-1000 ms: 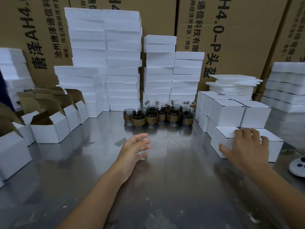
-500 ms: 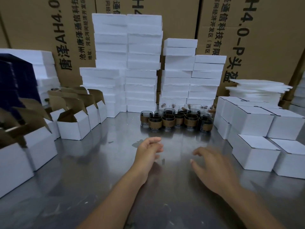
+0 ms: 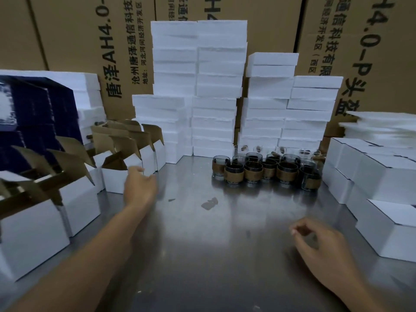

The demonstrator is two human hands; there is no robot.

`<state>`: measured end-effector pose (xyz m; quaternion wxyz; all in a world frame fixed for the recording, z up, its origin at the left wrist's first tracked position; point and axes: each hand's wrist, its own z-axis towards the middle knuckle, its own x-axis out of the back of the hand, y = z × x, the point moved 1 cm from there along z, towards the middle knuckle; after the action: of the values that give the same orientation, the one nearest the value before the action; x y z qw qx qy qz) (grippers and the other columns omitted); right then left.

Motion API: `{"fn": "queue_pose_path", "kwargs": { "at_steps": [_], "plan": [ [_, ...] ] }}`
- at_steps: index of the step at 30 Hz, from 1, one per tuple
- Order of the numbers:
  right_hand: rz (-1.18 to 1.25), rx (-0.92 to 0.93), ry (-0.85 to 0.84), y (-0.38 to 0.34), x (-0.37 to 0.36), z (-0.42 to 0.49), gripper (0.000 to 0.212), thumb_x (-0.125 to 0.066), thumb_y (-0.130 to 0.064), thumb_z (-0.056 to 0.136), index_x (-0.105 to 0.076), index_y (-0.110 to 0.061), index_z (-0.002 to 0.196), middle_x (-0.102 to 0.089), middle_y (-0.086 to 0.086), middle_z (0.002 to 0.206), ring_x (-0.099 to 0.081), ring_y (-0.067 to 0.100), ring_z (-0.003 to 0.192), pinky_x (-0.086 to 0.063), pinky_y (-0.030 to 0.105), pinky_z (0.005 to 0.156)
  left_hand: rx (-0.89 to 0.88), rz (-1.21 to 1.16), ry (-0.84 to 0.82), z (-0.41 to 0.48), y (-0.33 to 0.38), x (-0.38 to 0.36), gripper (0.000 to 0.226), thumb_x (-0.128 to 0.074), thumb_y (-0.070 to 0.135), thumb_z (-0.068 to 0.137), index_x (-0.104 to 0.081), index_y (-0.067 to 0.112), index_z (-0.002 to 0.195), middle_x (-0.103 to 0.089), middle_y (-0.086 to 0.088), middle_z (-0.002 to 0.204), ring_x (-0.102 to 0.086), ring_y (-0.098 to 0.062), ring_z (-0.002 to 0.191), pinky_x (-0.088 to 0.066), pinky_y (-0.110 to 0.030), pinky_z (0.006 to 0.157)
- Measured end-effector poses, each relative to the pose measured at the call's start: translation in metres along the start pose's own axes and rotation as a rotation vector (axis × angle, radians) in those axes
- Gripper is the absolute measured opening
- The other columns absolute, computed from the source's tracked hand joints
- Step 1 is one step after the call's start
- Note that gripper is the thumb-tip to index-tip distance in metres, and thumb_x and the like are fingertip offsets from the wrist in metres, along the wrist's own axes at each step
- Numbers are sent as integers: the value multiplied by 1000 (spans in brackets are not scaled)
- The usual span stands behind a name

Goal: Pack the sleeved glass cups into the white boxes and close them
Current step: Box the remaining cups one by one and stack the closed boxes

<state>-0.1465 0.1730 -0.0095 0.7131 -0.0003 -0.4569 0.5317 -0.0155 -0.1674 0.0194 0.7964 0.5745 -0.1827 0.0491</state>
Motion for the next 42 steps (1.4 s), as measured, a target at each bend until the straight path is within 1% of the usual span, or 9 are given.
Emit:
{"fn": "queue_pose_path", "kwargs": {
  "at_steps": [3, 6, 14, 19, 27, 32, 36, 39, 42],
  "plan": [
    [-13, 15, -9, 2, -2, 1, 29, -71, 3, 74, -60, -22, 67, -61, -3, 67, -58, 10, 67, -38, 14, 67, -55, 97, 78, 23, -10, 15, 52, -57, 12, 92, -29, 12, 136, -58, -18, 108, -59, -37, 101, -49, -44, 81],
    [-9, 21, -12, 3, -3, 2, 31, -72, 4, 73, -59, -24, 67, -61, -4, 66, -56, 6, 73, -38, 9, 67, -28, 263, 26, 43, -18, 21, 60, -57, 17, 93, -22, 13, 142, -57, -18, 117, -58, -37, 101, -45, -39, 70],
    [4, 6, 7, 8, -4, 2, 35, -72, 0, 74, -59, -31, 67, -62, -9, 66, -57, -2, 78, -38, 7, 66, -97, 563, -49, 49, -33, 26, 39, -51, 29, 96, -43, 13, 131, -61, -13, 117, -60, -31, 96, -48, -36, 66],
    [25, 15, 19, 7, -5, 2, 31, -71, 2, 75, -59, -26, 66, -62, -7, 66, -56, 5, 77, -39, 13, 67, -249, 467, -40, 30, -15, 19, 31, -52, 33, 95, -51, 18, 122, -62, -11, 115, -59, -32, 97, -45, -35, 67],
    [25, 2, -6, 5, -3, 1, 22, -68, -3, 80, -61, -22, 69, -62, -7, 69, -58, 8, 72, -40, 14, 65, -577, 279, -162, -62, 62, -17, 11, -55, 37, 92, -52, 28, 97, -61, 0, 78, -59, -26, 77, -45, -35, 65],
    [69, -23, 11, 5, -1, 1, 22, -67, -2, 79, -61, -21, 70, -63, -8, 70, -55, 3, 77, -38, 10, 62, -696, 268, -276, -133, 84, -54, 14, -51, 39, 93, -51, 28, 102, -62, -1, 90, -58, -26, 84, -42, -33, 63],
    [121, -79, -27, 6, -3, 0, 24, -67, -10, 82, -58, -29, 94, -60, -12, 85, -55, 2, 82, -38, 9, 64, -781, 334, -325, -164, 88, -72, 19, -49, 42, 95, -49, 25, 104, -60, -2, 93, -58, -26, 85, -40, -31, 63],
    [207, -138, -135, 5, -6, -1, 54, -68, -25, 83, -41, -33, 128, -51, -14, 110, -50, 0, 98, -36, 6, 74, -827, 353, -330, -175, 89, -75, 23, -48, 43, 94, -51, 25, 108, -60, -2, 94, -58, -24, 86, -36, -28, 62],
    [262, -171, -206, 5, -6, 0, 85, -72, -34, 78, -19, -35, 144, -37, -18, 128, -40, 1, 116, -34, 17, 89, -864, 365, -341, -182, 93, -75, 27, -49, 45, 94, -52, 26, 112, -57, -1, 92, -57, -22, 84, -35, -27, 60]
  ]
}}
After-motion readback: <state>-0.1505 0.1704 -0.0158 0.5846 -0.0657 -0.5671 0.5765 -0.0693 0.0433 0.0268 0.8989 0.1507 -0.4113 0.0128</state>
